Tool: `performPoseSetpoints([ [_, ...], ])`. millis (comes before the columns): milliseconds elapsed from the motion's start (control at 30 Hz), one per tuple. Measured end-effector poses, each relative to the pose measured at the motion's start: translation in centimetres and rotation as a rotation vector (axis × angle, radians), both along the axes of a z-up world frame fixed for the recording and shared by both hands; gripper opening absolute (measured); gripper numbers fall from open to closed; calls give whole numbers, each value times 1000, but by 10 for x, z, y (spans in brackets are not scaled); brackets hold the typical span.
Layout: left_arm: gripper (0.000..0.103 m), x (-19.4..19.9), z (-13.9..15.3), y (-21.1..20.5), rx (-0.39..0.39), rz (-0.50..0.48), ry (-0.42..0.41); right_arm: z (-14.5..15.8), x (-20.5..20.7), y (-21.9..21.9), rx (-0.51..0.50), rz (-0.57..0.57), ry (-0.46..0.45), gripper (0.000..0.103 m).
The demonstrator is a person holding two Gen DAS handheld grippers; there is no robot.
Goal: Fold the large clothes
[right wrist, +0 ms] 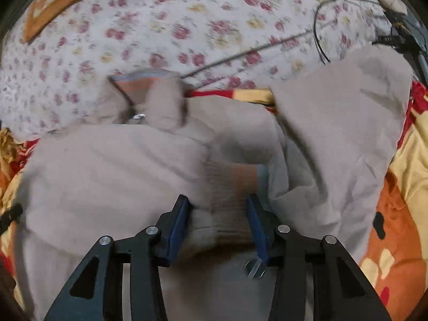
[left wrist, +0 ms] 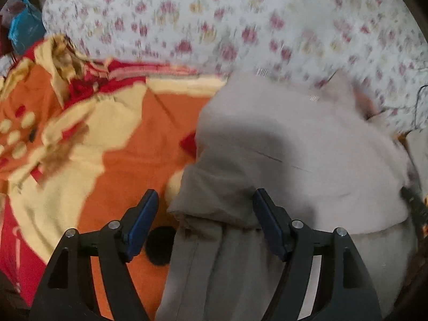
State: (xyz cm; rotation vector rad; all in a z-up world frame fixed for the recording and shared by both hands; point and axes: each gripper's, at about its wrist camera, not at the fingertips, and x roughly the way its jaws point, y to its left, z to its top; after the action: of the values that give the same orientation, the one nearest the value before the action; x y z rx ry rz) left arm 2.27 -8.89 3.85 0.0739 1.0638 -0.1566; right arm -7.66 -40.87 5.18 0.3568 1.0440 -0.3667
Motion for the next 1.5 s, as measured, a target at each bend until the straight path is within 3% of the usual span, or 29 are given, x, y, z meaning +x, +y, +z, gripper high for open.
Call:
performPoseSetpoints([
  [67,74,2,-1,6,-43,20,11,7,-1,-4,46,-18,-11,47],
  [200,74,-1,8,8,-45,16,-12,30,-22,-16,125,-66,-100,56],
  [333,74,-9,22,12,-98,20,-55,44,-60,-59,95,-250,-154,66],
  [467,74,-9,26,11,-122,16,-54,36,-86,-105,152,-412,-121,67],
  [533,74,-7,23,8,-104,12,-43,32,-93,-124,184,-431,-106,66],
  [700,74,-7,26,9,-117,14,-43,40,-105,-169,143,-531,-176,68],
  [833,74,-4,25,9,-118,15,-47,48,-104,-202,114,-557,-238,68],
  [1100,74,3,15,4,-74,15,-35,37,-57,-258,70,-569,-248,67],
  [1133,74,4,14,5,-70,20,-34,34,-53,-265,81,-583,-234,61],
  [1233,74,6,16,10,-84,38,-35,35,-48,-272,124,-577,-188,5],
  [1367,74,6,23,17,-114,62,-49,84,-46,-230,39,-369,-267,1],
  [1500,74,4,30,22,-139,74,-67,138,-51,-157,74,-151,-398,0],
])
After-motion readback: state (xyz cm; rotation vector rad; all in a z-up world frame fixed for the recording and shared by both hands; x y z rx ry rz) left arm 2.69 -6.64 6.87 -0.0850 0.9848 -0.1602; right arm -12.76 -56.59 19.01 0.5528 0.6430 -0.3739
